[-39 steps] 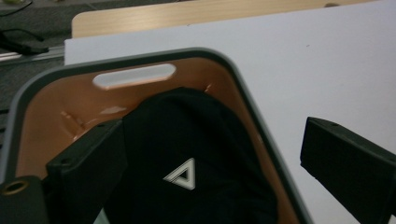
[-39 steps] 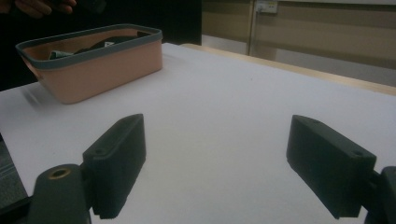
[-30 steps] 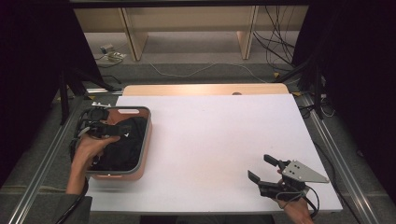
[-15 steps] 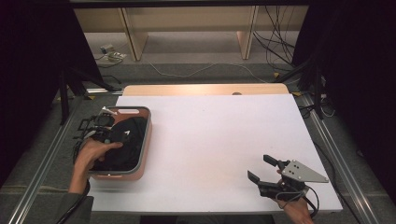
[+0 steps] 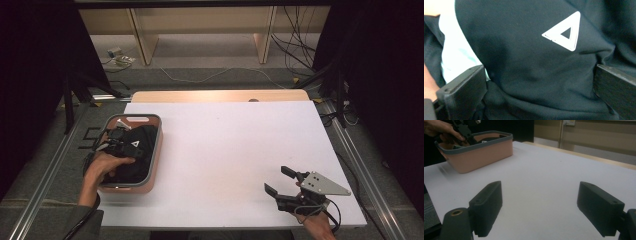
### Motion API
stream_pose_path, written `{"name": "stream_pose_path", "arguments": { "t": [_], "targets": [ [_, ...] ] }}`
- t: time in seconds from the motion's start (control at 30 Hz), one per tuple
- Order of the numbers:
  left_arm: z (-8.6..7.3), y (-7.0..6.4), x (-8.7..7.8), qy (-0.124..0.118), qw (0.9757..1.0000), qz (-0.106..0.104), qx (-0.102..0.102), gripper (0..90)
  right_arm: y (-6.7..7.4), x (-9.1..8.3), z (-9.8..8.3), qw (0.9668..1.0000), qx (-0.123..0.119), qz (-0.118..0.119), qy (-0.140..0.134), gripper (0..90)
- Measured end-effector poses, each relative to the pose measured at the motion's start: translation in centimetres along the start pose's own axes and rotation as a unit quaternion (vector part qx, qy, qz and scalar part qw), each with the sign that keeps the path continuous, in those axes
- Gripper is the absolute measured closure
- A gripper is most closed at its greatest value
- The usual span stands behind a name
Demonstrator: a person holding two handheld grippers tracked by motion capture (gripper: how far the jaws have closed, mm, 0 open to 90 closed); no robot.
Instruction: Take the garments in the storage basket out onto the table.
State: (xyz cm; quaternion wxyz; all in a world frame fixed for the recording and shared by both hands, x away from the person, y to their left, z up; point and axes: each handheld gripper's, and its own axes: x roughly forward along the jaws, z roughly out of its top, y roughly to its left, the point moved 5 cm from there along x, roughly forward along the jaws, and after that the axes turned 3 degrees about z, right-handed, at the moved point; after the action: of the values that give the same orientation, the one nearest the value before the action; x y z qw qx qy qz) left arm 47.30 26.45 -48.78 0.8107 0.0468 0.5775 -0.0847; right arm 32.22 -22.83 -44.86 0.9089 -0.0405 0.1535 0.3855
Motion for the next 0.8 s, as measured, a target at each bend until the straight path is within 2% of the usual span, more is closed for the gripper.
{"name": "stream_pose_path", "arguments": {
  "t": [0.1,0.2,0.33,0.47,0.53,0.8],
  "targets": [
    [-0.2,-0.3,0.5,0.018,0.9998,0.0,0.012,0.0,0.0,0.1,0.0,1.0,0.0,0.001,0.003,21.1],
    [-0.3,0.1,0.9,0.016,0.9998,-0.011,0.01,0.0,0.0,0.1,-0.1,1.0,-0.002,0.0,0.003,21.3],
    [-0.3,-0.4,1.2,0.02,0.9996,-0.002,0.021,0.0,0.0,0.1,-0.1,1.0,-0.003,0.0,0.003,21.6],
    [-0.4,-0.4,1.4,0.028,0.9992,-0.016,0.021,0.0,0.0,0.2,0.0,1.0,-0.003,0.0,0.003,21.8],
    [-0.4,-0.6,1.4,0.031,0.999,-0.014,0.03,0.0,0.0,0.2,0.0,1.0,-0.003,0.0,0.003,22.0],
    [-0.3,-0.8,1.8,0.023,0.9995,-0.004,0.023,0.0,0.0,0.2,-0.1,1.0,-0.001,-0.001,0.002,22.4]
  ]
}}
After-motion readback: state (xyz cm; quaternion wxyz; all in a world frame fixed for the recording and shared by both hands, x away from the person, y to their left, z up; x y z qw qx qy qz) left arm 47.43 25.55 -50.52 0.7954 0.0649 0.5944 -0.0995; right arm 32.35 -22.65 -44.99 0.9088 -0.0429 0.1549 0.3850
